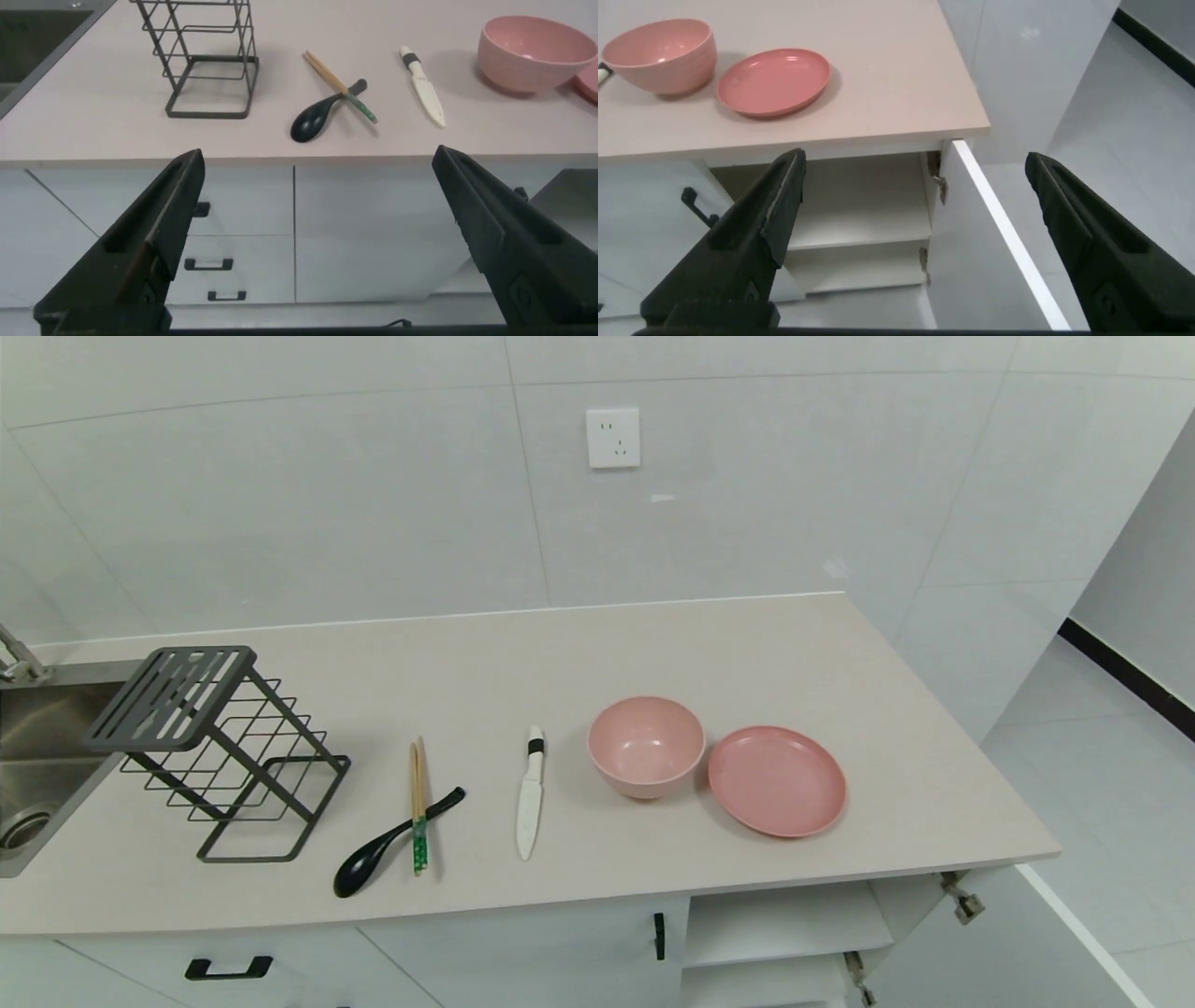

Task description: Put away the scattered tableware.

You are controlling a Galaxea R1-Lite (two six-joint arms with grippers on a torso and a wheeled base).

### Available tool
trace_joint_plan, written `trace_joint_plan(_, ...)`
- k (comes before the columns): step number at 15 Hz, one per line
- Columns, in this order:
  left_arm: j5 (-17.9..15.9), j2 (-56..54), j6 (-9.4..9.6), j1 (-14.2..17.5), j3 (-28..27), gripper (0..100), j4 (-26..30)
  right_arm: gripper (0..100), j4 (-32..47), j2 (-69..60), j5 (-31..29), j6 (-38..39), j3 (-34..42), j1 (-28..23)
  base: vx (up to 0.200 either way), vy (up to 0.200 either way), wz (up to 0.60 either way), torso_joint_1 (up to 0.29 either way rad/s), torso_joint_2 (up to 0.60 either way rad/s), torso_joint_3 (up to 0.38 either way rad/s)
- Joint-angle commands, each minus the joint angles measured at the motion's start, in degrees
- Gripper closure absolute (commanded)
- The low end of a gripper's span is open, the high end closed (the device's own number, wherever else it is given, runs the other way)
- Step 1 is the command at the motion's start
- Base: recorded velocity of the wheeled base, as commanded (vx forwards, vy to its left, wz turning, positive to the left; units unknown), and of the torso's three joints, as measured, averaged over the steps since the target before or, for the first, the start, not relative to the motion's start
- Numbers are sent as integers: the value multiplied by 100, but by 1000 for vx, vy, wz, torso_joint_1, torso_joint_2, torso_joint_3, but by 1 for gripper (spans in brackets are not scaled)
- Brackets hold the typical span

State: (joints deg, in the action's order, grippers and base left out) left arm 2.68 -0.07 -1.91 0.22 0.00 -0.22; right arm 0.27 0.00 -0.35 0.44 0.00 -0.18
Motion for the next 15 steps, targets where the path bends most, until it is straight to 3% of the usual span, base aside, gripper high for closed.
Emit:
trace_joint_plan(1,4,7,-2,-4,0,0,-4,0,0,0,0,0,0,-8,0,0,0,0,0,0)
trace_joint_plan(12,-5,7,-11,-4,0,0,-4,0,-53,0,44,-220,0,-8,0,0,0,0,0,0)
trace_joint_plan(15,-5,7,-46,-4,0,0,-13,0,-1029,0,44,-237,0,-8,0,0,0,0,0,0)
